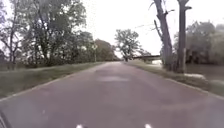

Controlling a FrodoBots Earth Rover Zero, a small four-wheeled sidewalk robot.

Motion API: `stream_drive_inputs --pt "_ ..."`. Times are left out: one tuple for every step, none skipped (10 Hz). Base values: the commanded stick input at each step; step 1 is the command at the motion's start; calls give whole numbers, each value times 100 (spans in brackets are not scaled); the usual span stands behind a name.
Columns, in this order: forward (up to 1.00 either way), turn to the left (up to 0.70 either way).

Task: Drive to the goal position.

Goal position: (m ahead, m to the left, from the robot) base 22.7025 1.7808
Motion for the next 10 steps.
stream_drive_inputs --pt "100 0" --pt "100 0" --pt "100 0" --pt "100 0" --pt "100 0" --pt "100 0" --pt "100 0" --pt "100 0" --pt "100 16" --pt "100 27"
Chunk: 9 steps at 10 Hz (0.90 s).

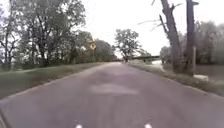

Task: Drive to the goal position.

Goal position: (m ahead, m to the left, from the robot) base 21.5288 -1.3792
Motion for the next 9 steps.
stream_drive_inputs --pt "100 27" --pt "100 19" --pt "100 0" --pt "100 0" --pt "100 0" --pt "100 0" --pt "100 0" --pt "100 0" --pt "100 0"
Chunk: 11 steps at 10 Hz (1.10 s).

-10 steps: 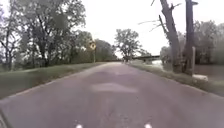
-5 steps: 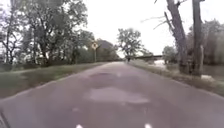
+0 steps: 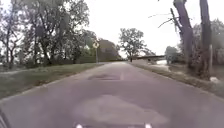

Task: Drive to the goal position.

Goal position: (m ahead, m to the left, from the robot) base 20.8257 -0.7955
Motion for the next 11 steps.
stream_drive_inputs --pt "100 0" --pt "100 0" --pt "100 0" --pt "100 0" --pt "100 0" --pt "100 0" --pt "100 0" --pt "100 0" --pt "100 0" --pt "100 0" --pt "100 0"
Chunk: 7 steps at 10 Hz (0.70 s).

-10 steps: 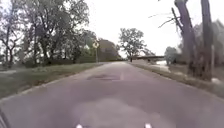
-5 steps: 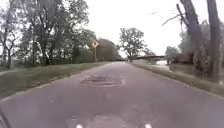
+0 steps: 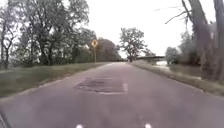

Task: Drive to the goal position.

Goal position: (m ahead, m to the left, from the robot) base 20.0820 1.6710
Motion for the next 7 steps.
stream_drive_inputs --pt "100 0" --pt "100 0" --pt "100 0" --pt "100 0" --pt "100 0" --pt "100 0" --pt "100 0"
